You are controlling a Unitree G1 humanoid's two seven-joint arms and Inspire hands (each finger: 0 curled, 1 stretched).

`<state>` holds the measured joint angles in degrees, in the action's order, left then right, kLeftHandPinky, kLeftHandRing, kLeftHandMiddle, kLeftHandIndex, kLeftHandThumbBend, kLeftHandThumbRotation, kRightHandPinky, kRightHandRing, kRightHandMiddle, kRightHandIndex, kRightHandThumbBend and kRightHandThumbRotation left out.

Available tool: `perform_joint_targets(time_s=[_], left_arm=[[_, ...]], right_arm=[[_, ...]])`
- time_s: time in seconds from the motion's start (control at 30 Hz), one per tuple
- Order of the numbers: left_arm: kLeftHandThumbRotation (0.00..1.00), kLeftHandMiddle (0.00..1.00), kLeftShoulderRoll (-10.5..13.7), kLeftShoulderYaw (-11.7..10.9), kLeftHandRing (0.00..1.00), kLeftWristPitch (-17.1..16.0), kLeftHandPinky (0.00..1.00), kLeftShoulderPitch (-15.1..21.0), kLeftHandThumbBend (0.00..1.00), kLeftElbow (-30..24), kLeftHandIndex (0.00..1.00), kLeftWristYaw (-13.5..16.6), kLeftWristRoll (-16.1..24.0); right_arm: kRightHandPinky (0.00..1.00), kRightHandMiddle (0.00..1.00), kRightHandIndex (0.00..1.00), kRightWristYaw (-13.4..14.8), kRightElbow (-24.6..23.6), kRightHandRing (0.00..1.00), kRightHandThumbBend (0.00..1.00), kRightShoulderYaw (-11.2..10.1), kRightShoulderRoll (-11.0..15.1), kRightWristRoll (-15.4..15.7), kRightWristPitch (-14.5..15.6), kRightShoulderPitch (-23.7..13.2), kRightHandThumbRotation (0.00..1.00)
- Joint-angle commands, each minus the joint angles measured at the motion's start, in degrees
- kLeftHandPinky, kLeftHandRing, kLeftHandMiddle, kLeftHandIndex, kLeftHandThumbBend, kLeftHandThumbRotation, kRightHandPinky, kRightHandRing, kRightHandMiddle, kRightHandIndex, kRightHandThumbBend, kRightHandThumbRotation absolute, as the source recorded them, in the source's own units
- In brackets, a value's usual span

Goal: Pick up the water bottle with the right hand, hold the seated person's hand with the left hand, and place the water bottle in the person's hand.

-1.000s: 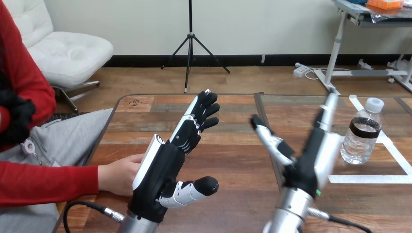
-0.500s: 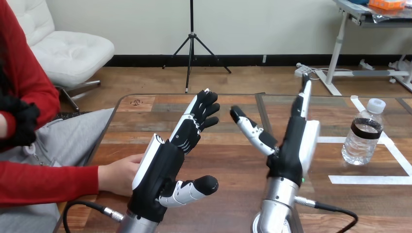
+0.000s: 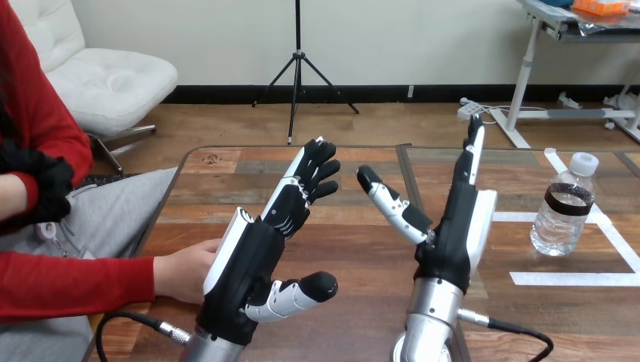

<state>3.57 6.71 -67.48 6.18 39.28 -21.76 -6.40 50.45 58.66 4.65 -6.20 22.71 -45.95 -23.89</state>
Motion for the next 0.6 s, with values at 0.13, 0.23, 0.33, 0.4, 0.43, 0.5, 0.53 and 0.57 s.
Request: perform_joint_targets(time_s=[0.13, 0.23, 0.33, 0.4, 0.43, 0.5, 0.53, 0.57], left_arm=[[0.76, 0.96, 0.18, -0.45, 0.93, -0.46, 0.88, 1.79, 0.89, -2.19, 0.98, 0.16, -0.91], [0.76, 0.96, 0.17, -0.43, 0.93, -0.34, 0.88, 1.72, 0.89, -2.28, 0.98, 0.11, -1.04], [0.76, 0.96, 0.20, -0.45, 0.93, -0.36, 0.87, 1.68, 0.89, -2.34, 0.98, 0.11, -1.03], [0.76, 0.95, 0.25, -0.59, 0.93, -0.60, 0.87, 1.71, 0.89, -2.22, 0.98, 0.27, -0.69], [0.76, 0.95, 0.27, -0.68, 0.93, -0.76, 0.87, 1.75, 0.89, -2.14, 0.98, 0.39, -0.45], [0.76, 0.95, 0.32, -0.75, 0.93, -0.85, 0.86, 1.77, 0.89, -2.06, 0.98, 0.44, -0.28], [0.76, 0.95, 0.34, -0.73, 0.93, -0.80, 0.86, 1.76, 0.89, -2.07, 0.98, 0.39, -0.33], [0.76, 0.95, 0.36, -0.72, 0.93, -0.77, 0.86, 1.77, 0.89, -2.07, 0.98, 0.35, -0.37]], right_arm=[[0.99, 0.99, 0.99, 2.75, 1.46, 0.99, 0.96, 0.54, 1.60, 1.78, -1.02, -4.34, 0.17], [0.98, 0.98, 0.97, 3.33, 1.79, 0.97, 0.93, 0.80, 1.99, 2.27, -0.79, -4.48, 0.13], [0.97, 0.97, 0.97, 4.02, 1.99, 0.96, 0.91, 1.07, 2.32, 2.88, -0.53, -4.60, 0.10], [0.96, 0.96, 0.96, 4.44, 2.12, 0.95, 0.89, 1.19, 2.51, 3.26, -0.43, -4.71, 0.08], [0.96, 0.96, 0.96, 4.63, 2.19, 0.95, 0.89, 1.23, 2.59, 3.40, -0.42, -4.77, 0.07], [0.95, 0.95, 0.95, 4.91, 2.40, 0.94, 0.88, 1.29, 2.75, 3.65, -0.49, -4.90, 0.05], [0.95, 0.95, 0.95, 5.01, 2.50, 0.94, 0.87, 1.33, 2.83, 3.73, -0.55, -4.97, 0.05], [0.95, 0.95, 0.95, 5.10, 2.58, 0.94, 0.87, 1.38, 2.88, 3.77, -0.59, -5.02, 0.04]])
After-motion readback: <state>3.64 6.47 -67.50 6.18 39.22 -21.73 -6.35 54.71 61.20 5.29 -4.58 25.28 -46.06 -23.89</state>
